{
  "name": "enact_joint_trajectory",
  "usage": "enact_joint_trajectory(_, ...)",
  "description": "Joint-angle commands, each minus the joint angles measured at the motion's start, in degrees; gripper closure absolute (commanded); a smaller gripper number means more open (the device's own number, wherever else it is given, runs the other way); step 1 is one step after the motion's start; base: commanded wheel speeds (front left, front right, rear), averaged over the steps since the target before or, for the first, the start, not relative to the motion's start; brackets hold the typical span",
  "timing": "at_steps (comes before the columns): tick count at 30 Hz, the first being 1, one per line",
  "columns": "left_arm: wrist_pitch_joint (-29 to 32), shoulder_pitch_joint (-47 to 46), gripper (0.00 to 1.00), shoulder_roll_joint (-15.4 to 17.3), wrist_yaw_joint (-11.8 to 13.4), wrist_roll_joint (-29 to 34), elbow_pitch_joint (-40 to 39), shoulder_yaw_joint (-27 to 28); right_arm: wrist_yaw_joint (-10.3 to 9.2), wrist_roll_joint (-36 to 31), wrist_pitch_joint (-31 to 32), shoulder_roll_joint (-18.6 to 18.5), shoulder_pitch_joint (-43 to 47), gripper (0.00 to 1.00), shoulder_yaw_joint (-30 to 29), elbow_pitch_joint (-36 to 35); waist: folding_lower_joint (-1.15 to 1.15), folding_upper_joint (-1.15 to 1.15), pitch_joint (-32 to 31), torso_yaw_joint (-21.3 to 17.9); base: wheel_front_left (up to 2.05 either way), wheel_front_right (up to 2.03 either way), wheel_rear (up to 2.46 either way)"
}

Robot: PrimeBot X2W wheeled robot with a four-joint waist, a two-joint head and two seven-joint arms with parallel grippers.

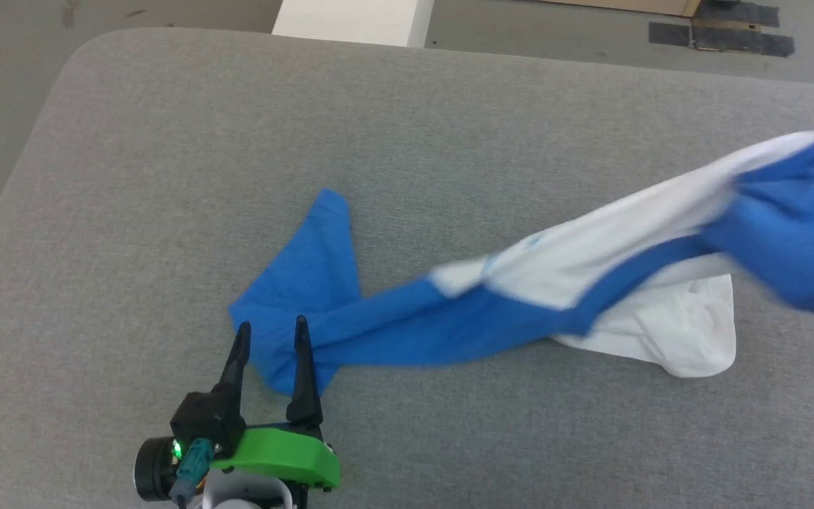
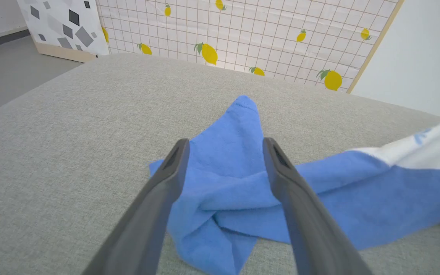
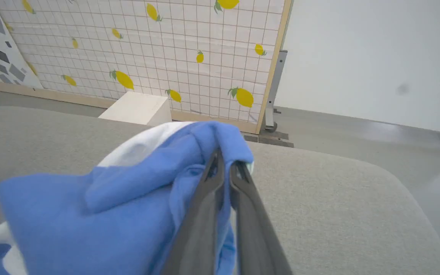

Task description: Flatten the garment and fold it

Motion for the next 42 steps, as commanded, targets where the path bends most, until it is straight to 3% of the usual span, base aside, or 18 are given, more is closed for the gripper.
enact_joint_trajectory(1,-0.3,-0.9,0.00,-0.4,-0.4,0.4,0.3,0.1,-0.10,-0.8,0.5,-1.5,-0.8,1.00,-2.8,-0.2,0.00,0.00,0.2,-0.2,0.00,0.00,0.00)
enact_joint_trajectory(7,-0.3,-1.3,0.00,-0.7,-1.3,0.7,1.5,-0.4,-0.10,-2.4,3.0,-1.5,2.3,1.00,-18.5,9.3,0.00,0.00,0.8,-0.1,0.00,0.00,0.00)
enact_joint_trajectory(8,-0.3,-1.4,0.00,-0.8,-1.4,0.7,1.7,-0.4,-0.10,-2.9,3.4,-1.3,3.7,0.85,-20.1,12.0,0.00,0.00,0.9,-0.1,0.00,0.00,0.00)
enact_joint_trajectory(9,-0.3,-1.4,0.00,-0.8,-1.5,0.8,1.9,-0.5,-0.10,-3.4,3.9,-1.0,5.2,0.56,-21.2,14.8,0.00,0.00,0.9,0.0,0.00,0.00,0.00)
enact_joint_trajectory(10,-0.3,-1.4,0.00,-0.8,-1.6,0.8,2.0,-0.6,-0.10,-4.1,5.0,-0.5,6.6,0.00,-22.3,17.5,0.00,0.00,0.9,0.0,0.00,0.00,0.00)
enact_joint_trajectory(17,-0.1,-1.6,0.00,-0.5,-1.8,0.9,2.9,-1.2,-0.10,-6.0,5.9,1.2,9.3,0.00,-24.7,22.4,0.00,0.00,0.3,-0.9,0.00,0.00,0.00)
enact_joint_trajectory(24,0.1,-1.0,0.00,-0.4,-1.6,0.5,3.2,-1.3,-0.10,-0.9,6.2,0.5,7.5,0.00,-23.0,7.8,0.00,0.00,-1.3,-2.6,0.00,0.00,0.00)
enact_joint_trajectory(27,0.1,-1.1,0.00,-0.2,-1.5,0.4,2.9,-1.1,-0.10,1.7,7.4,-0.6,7.0,0.00,-18.1,1.4,0.00,0.00,-1.4,-3.0,0.00,0.00,0.00)
enact_joint_trajectory(28,0.0,-1.3,0.00,-0.1,-1.4,0.3,2.6,-1.1,-0.10,4.1,9.9,-1.4,7.1,0.00,-11.0,-2.4,0.00,0.00,-1.0,-3.1,0.00,0.00,0.00)
enact_joint_trajectory(30,0.0,-1.6,0.00,-0.2,-1.4,0.4,2.5,-1.2,-0.10,5.5,11.6,-0.9,7.8,0.00,-6.4,-3.6,0.00,0.00,-0.5,-2.8,0.00,0.00,0.00)
enact_joint_trajectory(36,-0.1,-2.3,0.00,-0.5,-1.5,0.3,2.6,-1.3,-0.10,8.0,16.0,-0.3,10.7,0.00,4.1,-0.6,0.00,0.00,1.0,-1.0,0.00,0.00,0.00)
enact_joint_trajectory(42,-0.2,-2.8,0.00,-1.1,-1.6,0.3,2.8,-1.4,-0.10,7.6,16.2,0.4,12.5,0.00,7.8,5.4,0.00,0.00,2.2,1.3,0.00,0.00,0.00)
